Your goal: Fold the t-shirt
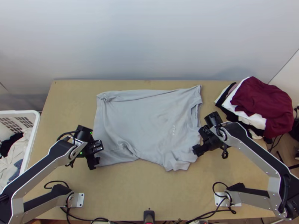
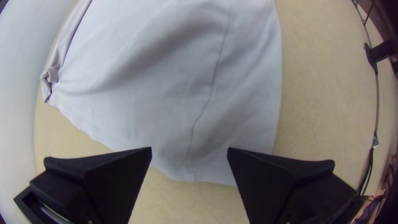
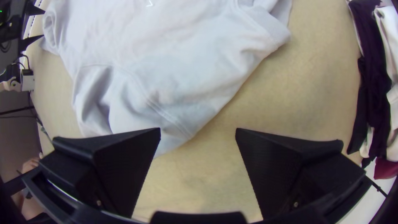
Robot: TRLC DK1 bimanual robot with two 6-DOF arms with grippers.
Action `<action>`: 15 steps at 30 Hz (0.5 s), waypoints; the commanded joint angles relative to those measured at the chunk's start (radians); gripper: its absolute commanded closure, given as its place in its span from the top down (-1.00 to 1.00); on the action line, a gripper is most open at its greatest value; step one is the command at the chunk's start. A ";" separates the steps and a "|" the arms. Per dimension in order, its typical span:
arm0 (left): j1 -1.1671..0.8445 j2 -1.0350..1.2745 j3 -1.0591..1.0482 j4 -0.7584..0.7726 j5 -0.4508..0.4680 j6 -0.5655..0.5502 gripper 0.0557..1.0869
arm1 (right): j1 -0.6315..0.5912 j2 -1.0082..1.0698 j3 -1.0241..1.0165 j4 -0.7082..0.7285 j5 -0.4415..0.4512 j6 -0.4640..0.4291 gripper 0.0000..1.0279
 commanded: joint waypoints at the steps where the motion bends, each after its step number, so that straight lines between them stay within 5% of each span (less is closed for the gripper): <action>1: -0.013 0.016 -0.004 0.012 -0.001 0.006 0.73 | 0.027 0.027 -0.014 0.004 -0.002 -0.002 0.63; 12: -0.012 0.072 0.016 0.047 0.005 0.034 0.63 | 0.061 0.037 -0.020 0.017 -0.002 -0.006 0.51; 15: -0.012 0.083 0.014 0.047 0.007 0.046 0.63 | 0.063 0.037 -0.028 0.038 -0.002 -0.005 0.28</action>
